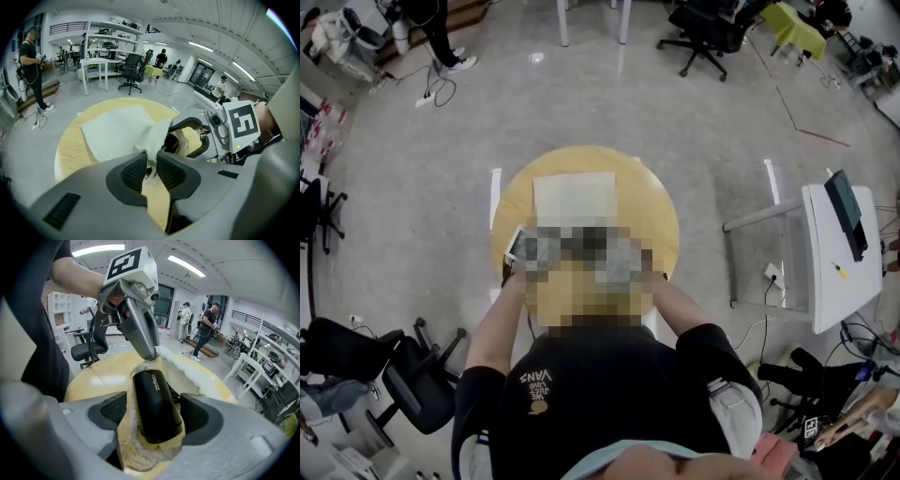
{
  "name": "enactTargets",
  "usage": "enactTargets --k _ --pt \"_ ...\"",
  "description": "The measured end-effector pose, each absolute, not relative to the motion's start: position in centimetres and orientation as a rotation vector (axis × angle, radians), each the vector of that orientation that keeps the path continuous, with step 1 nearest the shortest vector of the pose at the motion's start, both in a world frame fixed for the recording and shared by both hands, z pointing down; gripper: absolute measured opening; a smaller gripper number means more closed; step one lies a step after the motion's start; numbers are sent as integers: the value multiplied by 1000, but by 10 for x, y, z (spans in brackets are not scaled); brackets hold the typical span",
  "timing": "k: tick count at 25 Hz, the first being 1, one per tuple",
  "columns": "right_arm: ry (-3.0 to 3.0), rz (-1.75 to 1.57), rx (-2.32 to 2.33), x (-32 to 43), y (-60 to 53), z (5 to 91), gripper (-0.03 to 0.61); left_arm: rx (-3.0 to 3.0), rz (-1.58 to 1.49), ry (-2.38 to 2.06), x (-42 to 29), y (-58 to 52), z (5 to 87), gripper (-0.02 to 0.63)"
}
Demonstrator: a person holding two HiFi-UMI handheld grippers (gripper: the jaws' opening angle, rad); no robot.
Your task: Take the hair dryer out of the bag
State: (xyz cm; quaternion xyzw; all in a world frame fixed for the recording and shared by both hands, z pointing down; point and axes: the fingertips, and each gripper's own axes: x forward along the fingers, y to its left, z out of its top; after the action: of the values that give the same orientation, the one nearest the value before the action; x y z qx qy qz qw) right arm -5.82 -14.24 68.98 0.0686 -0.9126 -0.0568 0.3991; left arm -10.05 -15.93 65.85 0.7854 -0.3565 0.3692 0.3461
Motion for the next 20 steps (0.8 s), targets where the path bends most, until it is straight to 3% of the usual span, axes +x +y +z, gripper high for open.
enactTargets --k 10,20 --pt "-2150 -334 33 -64 -150 713 356 2018 945 -902 -106 -165 669 73" --pt "-2057 -323 -74 -67 -161 729 356 2001 927 -882 -111 -171 675 74"
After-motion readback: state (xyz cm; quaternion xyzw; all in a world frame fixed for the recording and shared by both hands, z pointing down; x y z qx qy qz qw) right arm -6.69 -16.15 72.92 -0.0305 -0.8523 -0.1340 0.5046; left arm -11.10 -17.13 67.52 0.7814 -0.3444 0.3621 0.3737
